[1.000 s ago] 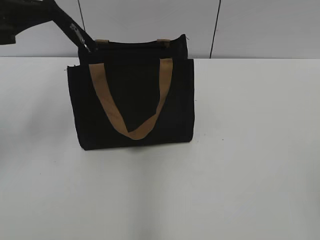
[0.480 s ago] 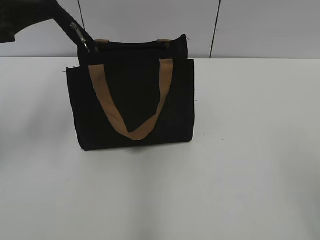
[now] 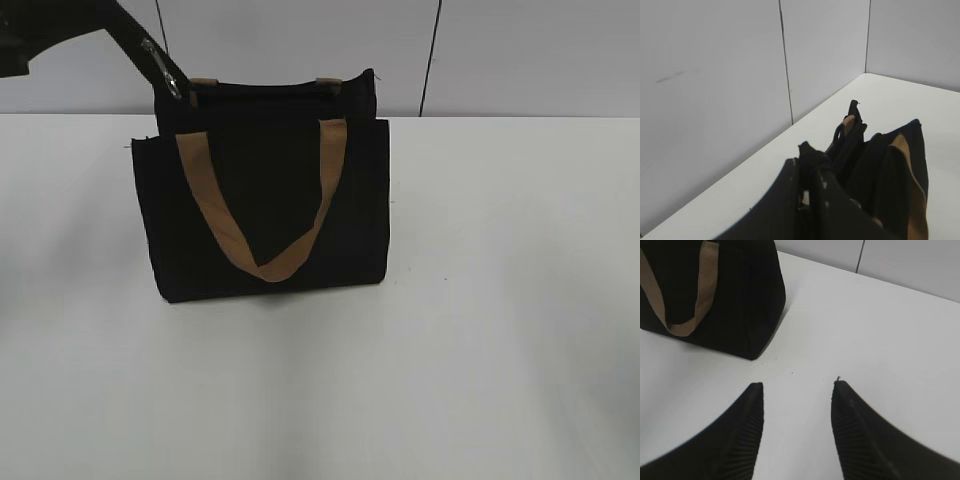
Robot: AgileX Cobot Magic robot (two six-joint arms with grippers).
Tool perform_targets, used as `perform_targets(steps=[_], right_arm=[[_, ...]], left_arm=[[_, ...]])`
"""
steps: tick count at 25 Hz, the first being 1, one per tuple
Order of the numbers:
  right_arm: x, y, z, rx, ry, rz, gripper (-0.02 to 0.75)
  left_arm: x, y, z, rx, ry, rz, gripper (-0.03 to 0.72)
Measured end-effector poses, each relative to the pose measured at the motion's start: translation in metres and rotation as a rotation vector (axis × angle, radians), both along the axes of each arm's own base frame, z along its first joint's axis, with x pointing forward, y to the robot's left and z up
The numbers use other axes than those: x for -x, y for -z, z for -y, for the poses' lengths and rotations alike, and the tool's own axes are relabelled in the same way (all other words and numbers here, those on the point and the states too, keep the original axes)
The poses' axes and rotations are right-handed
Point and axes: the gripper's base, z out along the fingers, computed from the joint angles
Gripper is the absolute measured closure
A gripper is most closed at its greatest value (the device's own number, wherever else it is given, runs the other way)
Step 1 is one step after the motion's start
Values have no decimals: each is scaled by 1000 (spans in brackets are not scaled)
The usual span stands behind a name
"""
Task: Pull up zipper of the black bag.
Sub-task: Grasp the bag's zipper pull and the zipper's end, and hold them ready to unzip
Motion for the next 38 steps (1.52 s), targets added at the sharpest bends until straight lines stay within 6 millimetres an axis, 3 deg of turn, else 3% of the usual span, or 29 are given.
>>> perform_targets(steps=[7,12,18,22,27,32,38], right_arm=[[-66,-13,-12,-66,-124,-9,395],[-100,-21,-26,-149,-242,56,395],[-133,-19,-69,-110,-375,67,395],[-156,-11,-108,-61,-473,54,395],[-195,-3,-150,-30,-550,47,395],[-232,4,-177,-28,-587,54,395],[-254,19,-202,-51,-701,33,395]], left_arm=[[-2,-5,0,6,-6,16,665],[-2,-5,-1,5,-11,16,665],[-3,-7,-1,26,-23,19,665],[-4,-9,-1,30,-27,24,665],[-4,-9,-1,14,-22,27,665],[-4,-8,-1,4,-16,27,665],[-4,-8,-1,2,-14,27,665]])
